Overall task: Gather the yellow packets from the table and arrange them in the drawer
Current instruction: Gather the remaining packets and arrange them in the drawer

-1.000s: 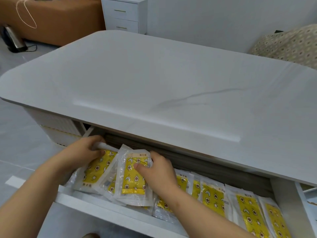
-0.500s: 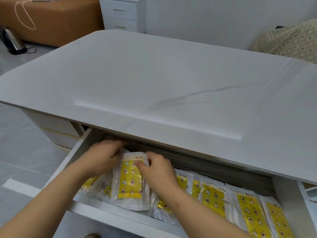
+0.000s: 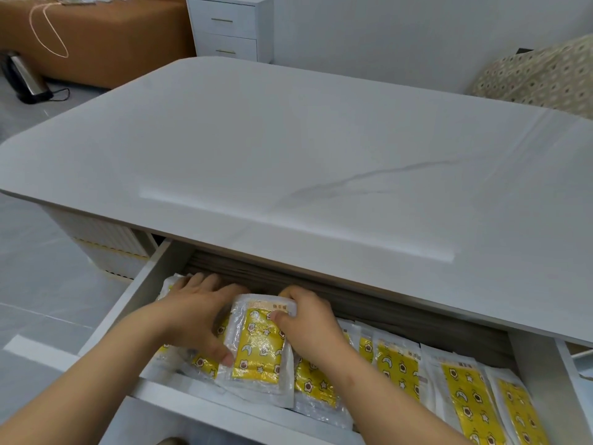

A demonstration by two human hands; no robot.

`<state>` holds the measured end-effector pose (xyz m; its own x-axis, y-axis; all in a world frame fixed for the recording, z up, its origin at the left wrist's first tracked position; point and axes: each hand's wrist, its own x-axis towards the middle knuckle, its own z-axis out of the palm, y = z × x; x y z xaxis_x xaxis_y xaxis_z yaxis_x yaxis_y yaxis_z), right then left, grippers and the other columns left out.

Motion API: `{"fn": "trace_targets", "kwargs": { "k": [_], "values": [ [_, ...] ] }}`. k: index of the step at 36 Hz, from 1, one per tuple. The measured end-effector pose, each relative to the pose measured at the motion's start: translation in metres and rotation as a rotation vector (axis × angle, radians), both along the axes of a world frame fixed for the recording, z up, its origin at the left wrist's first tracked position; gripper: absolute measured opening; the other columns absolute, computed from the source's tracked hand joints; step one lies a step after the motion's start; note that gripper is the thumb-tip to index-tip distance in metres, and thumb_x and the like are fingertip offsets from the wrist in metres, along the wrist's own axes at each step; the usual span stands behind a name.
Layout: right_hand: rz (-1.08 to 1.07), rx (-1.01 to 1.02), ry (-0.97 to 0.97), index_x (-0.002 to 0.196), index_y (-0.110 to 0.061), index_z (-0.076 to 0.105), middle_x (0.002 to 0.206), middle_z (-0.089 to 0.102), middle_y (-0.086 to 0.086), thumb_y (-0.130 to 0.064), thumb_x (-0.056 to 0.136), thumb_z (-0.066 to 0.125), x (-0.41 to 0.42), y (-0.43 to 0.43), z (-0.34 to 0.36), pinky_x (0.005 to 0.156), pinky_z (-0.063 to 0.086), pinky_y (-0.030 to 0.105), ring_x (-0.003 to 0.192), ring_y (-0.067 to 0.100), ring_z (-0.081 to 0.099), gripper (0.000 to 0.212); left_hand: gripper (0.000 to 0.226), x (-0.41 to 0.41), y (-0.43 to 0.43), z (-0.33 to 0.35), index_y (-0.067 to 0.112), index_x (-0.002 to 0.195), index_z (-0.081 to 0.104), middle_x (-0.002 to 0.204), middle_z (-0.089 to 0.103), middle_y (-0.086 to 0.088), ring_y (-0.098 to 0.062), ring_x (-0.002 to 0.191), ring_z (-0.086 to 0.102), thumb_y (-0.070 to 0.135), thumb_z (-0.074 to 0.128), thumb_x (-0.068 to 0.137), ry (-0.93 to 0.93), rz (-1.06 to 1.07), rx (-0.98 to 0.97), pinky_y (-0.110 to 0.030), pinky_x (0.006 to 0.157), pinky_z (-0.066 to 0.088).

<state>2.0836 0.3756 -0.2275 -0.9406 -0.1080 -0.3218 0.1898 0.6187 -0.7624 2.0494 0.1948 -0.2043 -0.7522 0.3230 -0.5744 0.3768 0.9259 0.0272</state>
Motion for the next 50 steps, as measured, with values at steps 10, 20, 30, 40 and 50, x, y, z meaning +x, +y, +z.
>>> {"fn": "trace_targets", "kwargs": {
  "k": [10,20,30,40,50],
  "values": [
    [0.038,0.121,-0.082,0.116,-0.018,0.054,0.111,0.062,0.009,-0.028,0.093,0.055,-0.003,0.016,0.005,0.078,0.05,0.029,0.094,0.025,0.063,0.026,0.091,-0.002,-0.013,0.003,0.046,0.136,0.024,0.14,0.026,0.007,-0.021,0.134,0.018,0.06,0.073,0.062,0.069,0.048,-0.026,-0.041,0.113,0.015],
    [0.203,0.317,-0.114,0.119,-0.023,0.05,0.119,0.054,0.001,-0.028,0.089,0.056,-0.002,0.026,0.015,0.09,0.045,0.03,0.109,0.02,0.052,0.031,0.085,0.012,0.01,0.005,0.036,0.146,0.013,0.156,0.01,0.007,-0.016,0.145,0.002,0.057,0.059,0.078,0.042,0.049,0.069,-0.048,0.116,-0.003],
    [0.399,0.498,-0.138,0.143,-0.031,0.025,0.148,0.034,-0.001,-0.047,0.076,0.069,0.007,0.019,0.02,0.112,0.017,0.043,0.135,0.024,0.029,0.082,0.097,0.014,0.013,0.005,0.041,0.145,0.009,0.15,0.019,0.003,-0.023,0.141,0.012,0.065,0.064,0.07,0.004,-0.028,-0.068,-0.053,0.115,0.0],
    [0.439,0.488,-0.241,0.149,-0.035,0.001,0.157,0.012,-0.003,-0.051,0.076,0.067,0.009,0.017,0.02,0.116,0.007,0.049,0.144,0.027,0.013,0.1,0.085,0.012,0.02,0.0,0.039,0.147,-0.009,0.158,-0.006,0.008,-0.021,0.146,-0.009,0.067,0.041,0.084,-0.045,0.026,-0.028,-0.053,0.115,-0.009],
    [0.343,0.515,-0.126,0.148,-0.029,0.015,0.155,0.02,0.001,-0.056,0.083,0.055,0.012,0.019,0.025,0.114,0.009,0.049,0.141,0.029,0.018,0.081,0.075,0.015,0.018,0.002,0.038,0.148,0.006,0.158,0.004,0.003,-0.024,0.146,-0.001,0.066,0.038,0.086,0.05,0.087,0.034,-0.049,0.117,-0.001]
  ]
}}
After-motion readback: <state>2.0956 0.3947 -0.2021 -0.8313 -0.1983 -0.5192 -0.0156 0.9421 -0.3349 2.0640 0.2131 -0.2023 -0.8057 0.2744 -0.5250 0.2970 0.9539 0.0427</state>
